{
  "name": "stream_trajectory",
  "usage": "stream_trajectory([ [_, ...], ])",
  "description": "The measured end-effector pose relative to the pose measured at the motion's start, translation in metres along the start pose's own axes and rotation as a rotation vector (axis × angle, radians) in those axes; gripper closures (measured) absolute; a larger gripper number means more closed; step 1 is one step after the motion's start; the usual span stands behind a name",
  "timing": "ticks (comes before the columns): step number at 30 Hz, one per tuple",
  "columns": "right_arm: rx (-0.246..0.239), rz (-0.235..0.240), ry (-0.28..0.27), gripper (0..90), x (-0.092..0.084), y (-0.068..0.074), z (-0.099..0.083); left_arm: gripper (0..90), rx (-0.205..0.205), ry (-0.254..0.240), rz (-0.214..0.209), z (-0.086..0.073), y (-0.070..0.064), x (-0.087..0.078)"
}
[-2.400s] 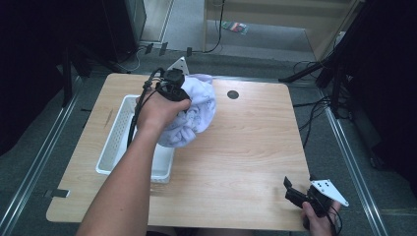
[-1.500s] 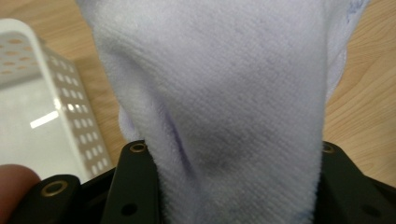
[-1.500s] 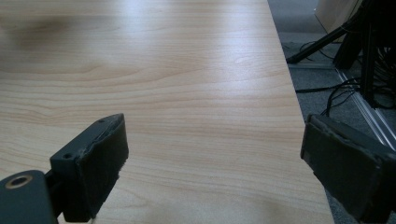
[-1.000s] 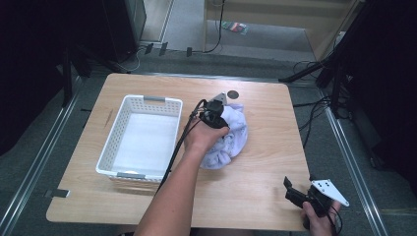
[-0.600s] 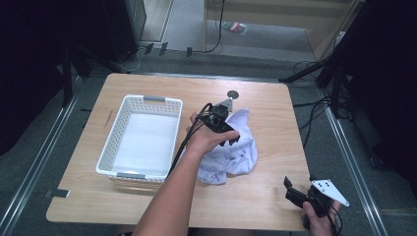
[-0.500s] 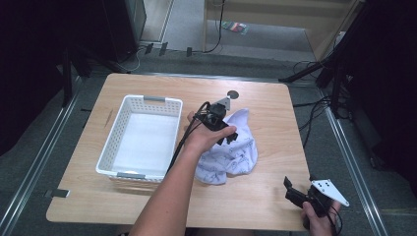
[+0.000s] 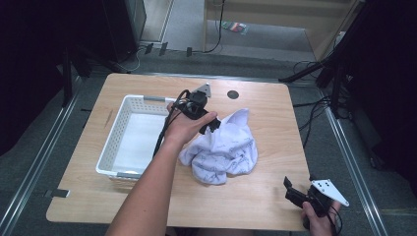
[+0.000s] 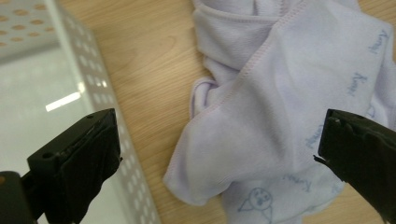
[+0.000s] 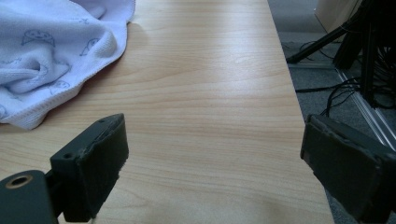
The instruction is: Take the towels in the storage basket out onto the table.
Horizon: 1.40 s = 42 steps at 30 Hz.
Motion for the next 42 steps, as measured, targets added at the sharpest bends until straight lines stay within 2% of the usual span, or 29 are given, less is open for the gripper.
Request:
stream_trajectory([
  [4,0.001,-0.001,0.000,7.6,0.000,0.000,0.000,0.0,0.001,0.000,-0.006,-0.003,0.009,-0.008],
  [6,-0.003,-0.001,0.000,7.6,0.000,0.000,0.000,0.0,0.003,-0.004,0.004,-0.003,0.014,-0.012],
  [9,-0.005,-0.001,0.001,7.6,0.000,0.000,0.000,0.0,-0.009,-0.008,0.005,-0.005,0.023,-0.017],
  [11,-0.005,-0.003,0.002,7.6,0.000,0.000,0.000,0.0,-0.021,-0.007,0.020,-0.007,0.032,-0.021],
  [18,-0.003,-0.002,0.001,7.6,0.000,0.000,0.000,0.0,-0.044,-0.020,0.033,-0.016,0.058,-0.032],
  [24,-0.004,-0.004,0.002,7.6,0.000,0.000,0.000,0.0,-0.072,-0.016,0.039,-0.028,0.085,-0.033],
  [31,0.002,-0.008,0.006,7.6,0.000,-0.001,0.000,0.0,-0.122,-0.018,0.051,-0.045,0.123,-0.035],
  [35,0.002,-0.008,0.007,7.6,0.001,-0.001,0.000,0.0,-0.134,-0.017,0.060,-0.055,0.144,-0.040],
  [42,0.003,-0.010,0.009,7.6,0.001,-0.001,-0.001,0.0,-0.171,-0.032,0.073,-0.071,0.172,-0.047],
])
Point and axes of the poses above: each handheld gripper's, and its own axes: x roughly forward along the jaws, z roughly out of its top, y roughly to its left, the point moved 9 cm from there along x, roughly forward along the jaws, and after that the axes turned 2 degrees about x, right-handed, at the moved point
